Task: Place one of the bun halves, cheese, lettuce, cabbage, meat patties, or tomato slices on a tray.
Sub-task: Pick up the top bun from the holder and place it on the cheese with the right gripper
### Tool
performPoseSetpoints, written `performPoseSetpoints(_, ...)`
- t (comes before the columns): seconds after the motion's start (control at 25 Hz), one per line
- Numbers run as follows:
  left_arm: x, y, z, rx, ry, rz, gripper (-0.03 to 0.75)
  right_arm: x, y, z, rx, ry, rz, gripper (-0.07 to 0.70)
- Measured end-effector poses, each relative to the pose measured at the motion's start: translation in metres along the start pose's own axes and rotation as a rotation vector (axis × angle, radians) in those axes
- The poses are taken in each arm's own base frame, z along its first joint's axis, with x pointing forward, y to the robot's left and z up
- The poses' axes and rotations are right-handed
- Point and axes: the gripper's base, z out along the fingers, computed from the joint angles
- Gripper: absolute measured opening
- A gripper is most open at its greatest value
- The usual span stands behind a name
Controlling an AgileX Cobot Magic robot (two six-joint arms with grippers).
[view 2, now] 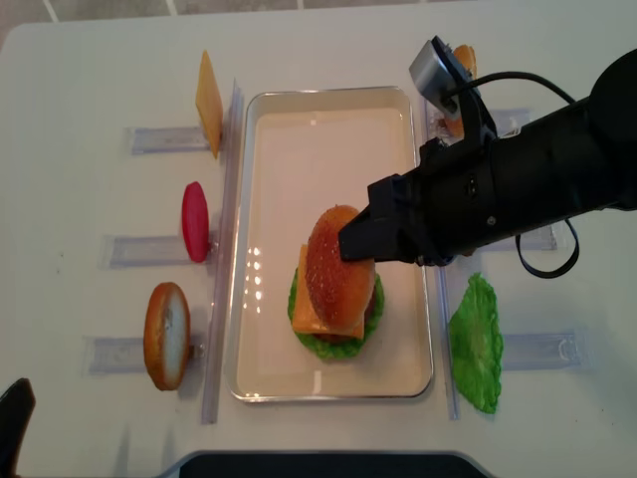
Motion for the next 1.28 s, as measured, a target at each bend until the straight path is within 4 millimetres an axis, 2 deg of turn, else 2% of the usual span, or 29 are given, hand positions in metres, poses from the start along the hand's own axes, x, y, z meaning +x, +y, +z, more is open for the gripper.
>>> performPoseSetpoints(0.2, 0.0, 0.0, 0.0, 0.0, 0.0, 0.0, 0.453, -0.005, -0.008, 0.012, -0.03, -0.005, -0.015, 0.2)
performPoseSetpoints(0.48, 0.0, 0.0, 0.0, 0.0, 0.0, 0.0, 0.453, -0.006, -0.014, 0.017, -0.028, 0.001, -0.078, 0.199)
performPoseSetpoints(0.68, 0.0, 0.0, 0.0, 0.0, 0.0, 0.0, 0.453, -0.009, -0.027, 0.023, -0.013, 0.017, -0.091, 0.199)
performPoseSetpoints(0.92, 0.0, 0.0, 0.0, 0.0, 0.0, 0.0, 0.453, -0.011, -0.041, 0.031, -0.045, 0.038, -0.069, 0.199)
performPoseSetpoints(1.28, 0.0, 0.0, 0.0, 0.0, 0.0, 0.0, 0.453, -0.014, -0.047, 0.036, -0.089, 0.028, -0.044, 0.199)
